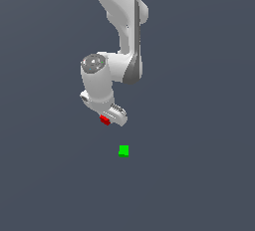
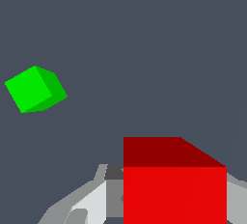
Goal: Stack the red cube on top of the green cube.
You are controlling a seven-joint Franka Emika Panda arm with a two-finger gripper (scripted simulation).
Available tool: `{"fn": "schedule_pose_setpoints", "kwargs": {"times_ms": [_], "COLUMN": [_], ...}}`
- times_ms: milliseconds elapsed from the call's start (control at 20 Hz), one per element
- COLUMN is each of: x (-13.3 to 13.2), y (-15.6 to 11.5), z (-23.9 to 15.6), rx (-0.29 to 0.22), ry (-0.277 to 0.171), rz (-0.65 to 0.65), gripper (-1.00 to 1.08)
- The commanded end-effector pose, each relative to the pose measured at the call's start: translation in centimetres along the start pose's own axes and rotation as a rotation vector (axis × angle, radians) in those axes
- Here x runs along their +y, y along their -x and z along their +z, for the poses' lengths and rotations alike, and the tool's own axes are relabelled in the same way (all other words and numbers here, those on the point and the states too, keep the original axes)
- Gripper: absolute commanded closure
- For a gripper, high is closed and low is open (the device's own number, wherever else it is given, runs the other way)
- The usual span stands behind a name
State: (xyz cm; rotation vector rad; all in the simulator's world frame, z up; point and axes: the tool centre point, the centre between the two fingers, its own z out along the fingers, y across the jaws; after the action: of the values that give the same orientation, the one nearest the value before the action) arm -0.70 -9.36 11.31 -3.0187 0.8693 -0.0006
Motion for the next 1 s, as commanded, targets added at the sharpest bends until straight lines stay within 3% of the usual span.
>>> {"fn": "schedule_pose_setpoints", "kwargs": {"times_ms": [0, 950], "x": [-0.9, -10.7], "y": [-0.3, -4.7], "z": [0.3, 4.3], "rx": [0.0, -0.001], "ry": [0.0, -0.001], "rz": [-0.001, -0.001], "gripper": [1.08, 1.08]}}
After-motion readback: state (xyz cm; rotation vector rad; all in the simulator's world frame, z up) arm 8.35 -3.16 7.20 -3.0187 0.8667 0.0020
